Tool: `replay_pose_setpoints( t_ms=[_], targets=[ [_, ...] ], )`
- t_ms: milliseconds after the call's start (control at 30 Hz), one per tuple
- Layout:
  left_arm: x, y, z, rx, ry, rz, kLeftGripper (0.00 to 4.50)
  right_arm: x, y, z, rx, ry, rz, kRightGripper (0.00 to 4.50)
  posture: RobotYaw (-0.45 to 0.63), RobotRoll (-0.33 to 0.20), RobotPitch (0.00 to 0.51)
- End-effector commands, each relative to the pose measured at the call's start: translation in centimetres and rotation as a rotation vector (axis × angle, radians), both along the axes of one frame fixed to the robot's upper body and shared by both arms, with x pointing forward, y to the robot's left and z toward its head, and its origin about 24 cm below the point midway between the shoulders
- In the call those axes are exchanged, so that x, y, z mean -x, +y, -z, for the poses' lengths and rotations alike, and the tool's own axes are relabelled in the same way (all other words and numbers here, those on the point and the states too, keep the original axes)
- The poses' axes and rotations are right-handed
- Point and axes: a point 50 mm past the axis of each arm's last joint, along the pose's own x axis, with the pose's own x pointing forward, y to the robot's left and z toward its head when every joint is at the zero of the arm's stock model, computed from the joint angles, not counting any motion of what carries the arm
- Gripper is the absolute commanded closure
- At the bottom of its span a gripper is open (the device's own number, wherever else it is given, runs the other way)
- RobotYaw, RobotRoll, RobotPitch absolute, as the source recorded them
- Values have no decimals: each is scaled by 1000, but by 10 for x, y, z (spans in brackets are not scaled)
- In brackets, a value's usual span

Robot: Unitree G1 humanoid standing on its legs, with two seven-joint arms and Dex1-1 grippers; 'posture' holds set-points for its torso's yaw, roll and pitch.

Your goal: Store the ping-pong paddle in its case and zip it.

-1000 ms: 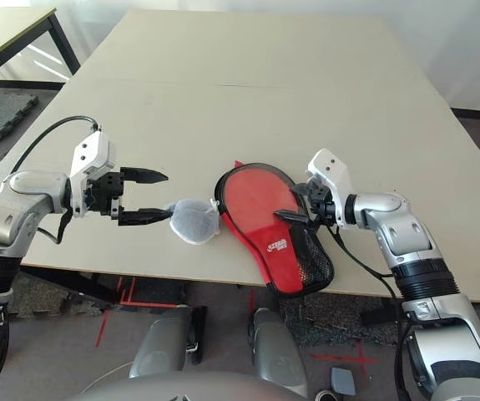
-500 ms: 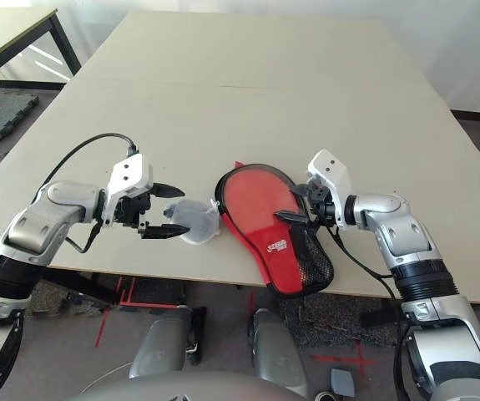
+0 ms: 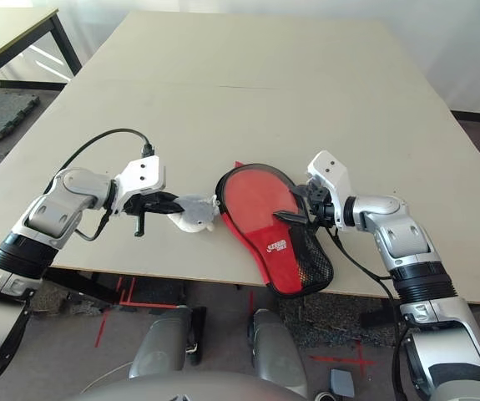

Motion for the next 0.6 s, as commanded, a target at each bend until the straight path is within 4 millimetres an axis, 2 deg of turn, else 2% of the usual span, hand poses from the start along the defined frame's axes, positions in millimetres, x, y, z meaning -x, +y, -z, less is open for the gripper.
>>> replay_pose_setpoints(
  t_ms=[33,267,467,600],
  targets=[
    [-12,8,-4,-64,-56,-60,4492,10,5,21,43,81,-29,0,159,0,115],
    [-34,20,-18,-115,-128,-115,4492,11,4,26,60,100,-34,0,157,0,114],
    [-61,32,-30,-229,-220,-192,4494,15,4,30,63,124,-40,0,154,0,111],
    [-73,25,-32,-242,-265,-213,4495,16,4,31,59,128,-43,0,149,0,113]
  ],
)
